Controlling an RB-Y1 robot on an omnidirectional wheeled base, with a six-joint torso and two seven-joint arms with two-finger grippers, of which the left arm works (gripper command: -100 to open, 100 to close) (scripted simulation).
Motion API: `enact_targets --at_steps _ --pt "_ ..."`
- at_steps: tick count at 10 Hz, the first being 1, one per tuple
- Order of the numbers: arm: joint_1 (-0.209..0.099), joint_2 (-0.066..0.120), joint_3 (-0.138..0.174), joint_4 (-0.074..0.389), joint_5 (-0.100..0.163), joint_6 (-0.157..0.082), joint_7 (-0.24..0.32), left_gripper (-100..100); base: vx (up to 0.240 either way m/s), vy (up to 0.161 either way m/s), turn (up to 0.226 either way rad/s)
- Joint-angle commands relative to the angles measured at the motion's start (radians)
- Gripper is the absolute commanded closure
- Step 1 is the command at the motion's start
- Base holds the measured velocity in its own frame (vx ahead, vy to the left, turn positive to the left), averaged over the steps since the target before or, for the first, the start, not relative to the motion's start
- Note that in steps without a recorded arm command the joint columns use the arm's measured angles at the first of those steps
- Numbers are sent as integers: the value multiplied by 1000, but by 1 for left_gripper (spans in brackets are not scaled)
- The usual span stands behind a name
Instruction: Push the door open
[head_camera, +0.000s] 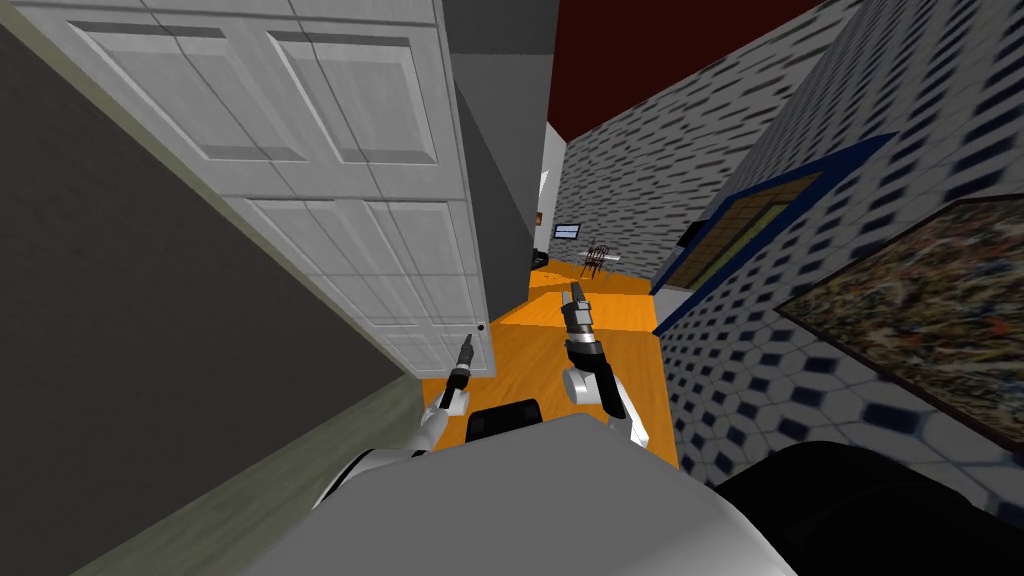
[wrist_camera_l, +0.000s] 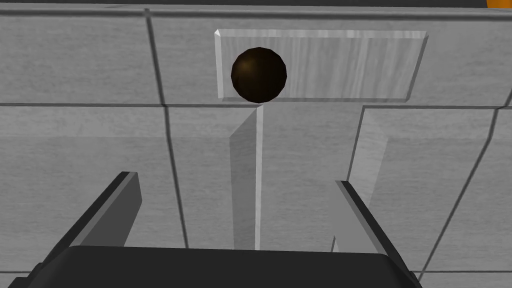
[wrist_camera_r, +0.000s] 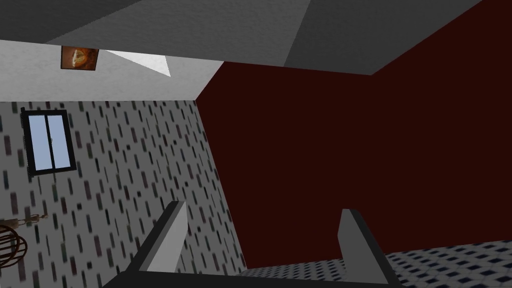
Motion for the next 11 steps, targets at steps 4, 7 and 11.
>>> enact_targets --at_steps 4,7,11 --pt "-13 -16 9 36 7 -32 -3 -100 191 -25 -27" --pt "-12 -39 10 36 8 -35 -3 -100 145 -27 -7" --pt "-13 -37 11 38 8 -34 -3 100 1 -1 0"
